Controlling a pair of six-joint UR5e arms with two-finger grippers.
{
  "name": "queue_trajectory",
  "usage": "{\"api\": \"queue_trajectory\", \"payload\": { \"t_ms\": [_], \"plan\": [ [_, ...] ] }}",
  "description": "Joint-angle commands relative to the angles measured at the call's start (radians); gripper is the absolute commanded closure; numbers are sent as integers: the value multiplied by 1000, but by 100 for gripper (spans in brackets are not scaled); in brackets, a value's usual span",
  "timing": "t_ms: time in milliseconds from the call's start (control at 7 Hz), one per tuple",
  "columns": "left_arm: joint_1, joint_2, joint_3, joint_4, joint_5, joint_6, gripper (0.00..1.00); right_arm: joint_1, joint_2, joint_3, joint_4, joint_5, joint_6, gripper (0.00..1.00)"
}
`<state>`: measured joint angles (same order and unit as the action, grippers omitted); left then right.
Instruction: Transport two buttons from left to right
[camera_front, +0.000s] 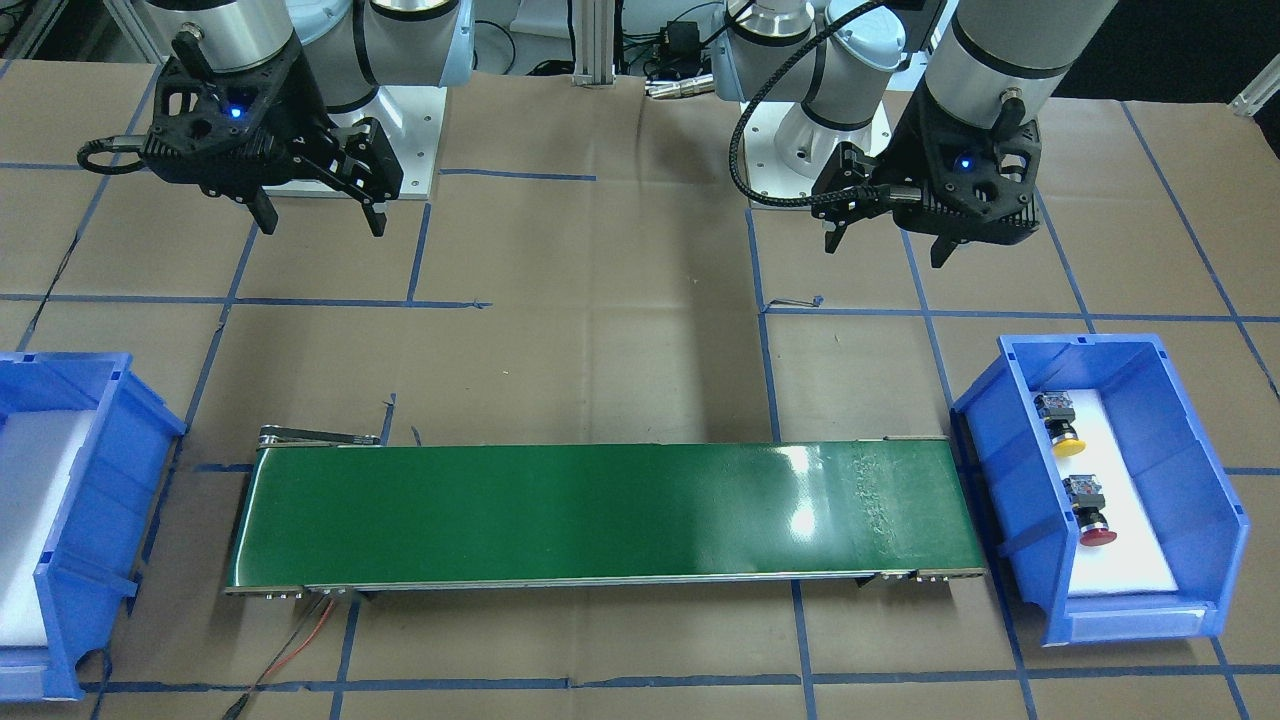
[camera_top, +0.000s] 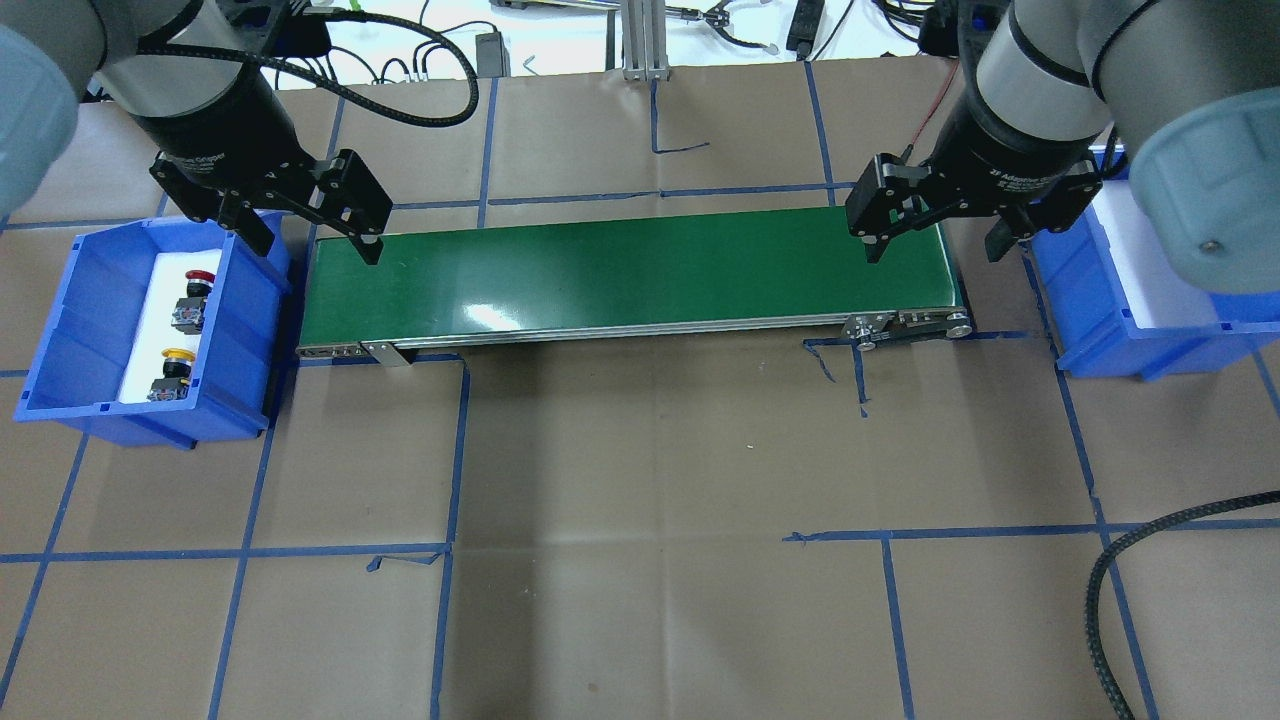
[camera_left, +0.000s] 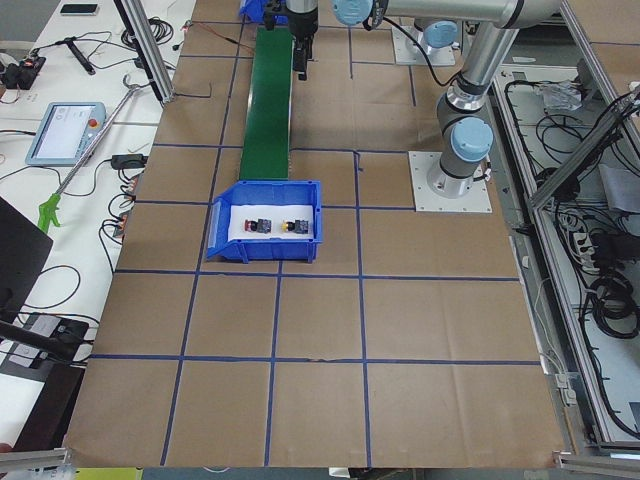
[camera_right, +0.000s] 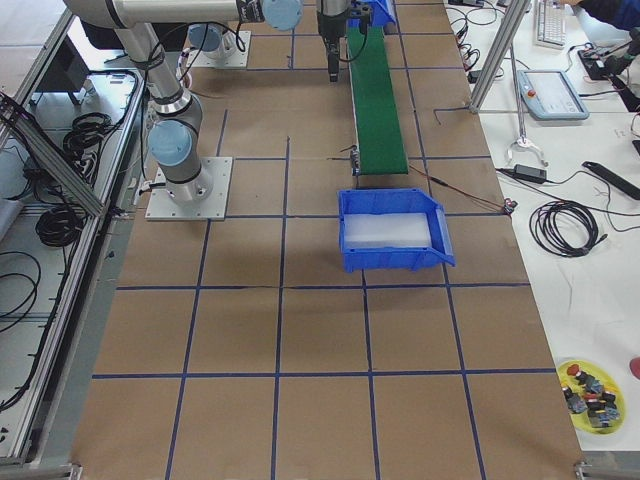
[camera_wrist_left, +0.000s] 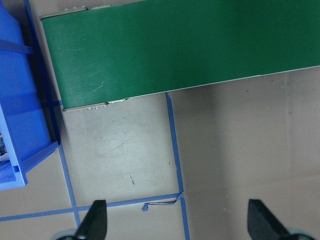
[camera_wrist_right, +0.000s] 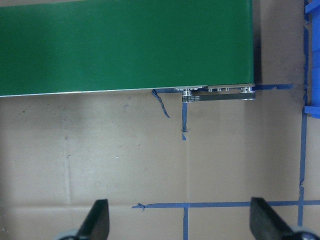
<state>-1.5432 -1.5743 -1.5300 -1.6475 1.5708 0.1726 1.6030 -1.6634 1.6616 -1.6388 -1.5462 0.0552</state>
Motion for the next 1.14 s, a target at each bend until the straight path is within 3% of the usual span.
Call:
{"api": "queue_trajectory", "payload": {
  "t_ms": [0,1000],
  "plan": [
    [0,0,-1,0,0,1,0,0,-4,0,-3,2,0,0],
    [8,8,-19,0,2,10,0,0,-6,-3,7,0,-2,0]
  ]
}}
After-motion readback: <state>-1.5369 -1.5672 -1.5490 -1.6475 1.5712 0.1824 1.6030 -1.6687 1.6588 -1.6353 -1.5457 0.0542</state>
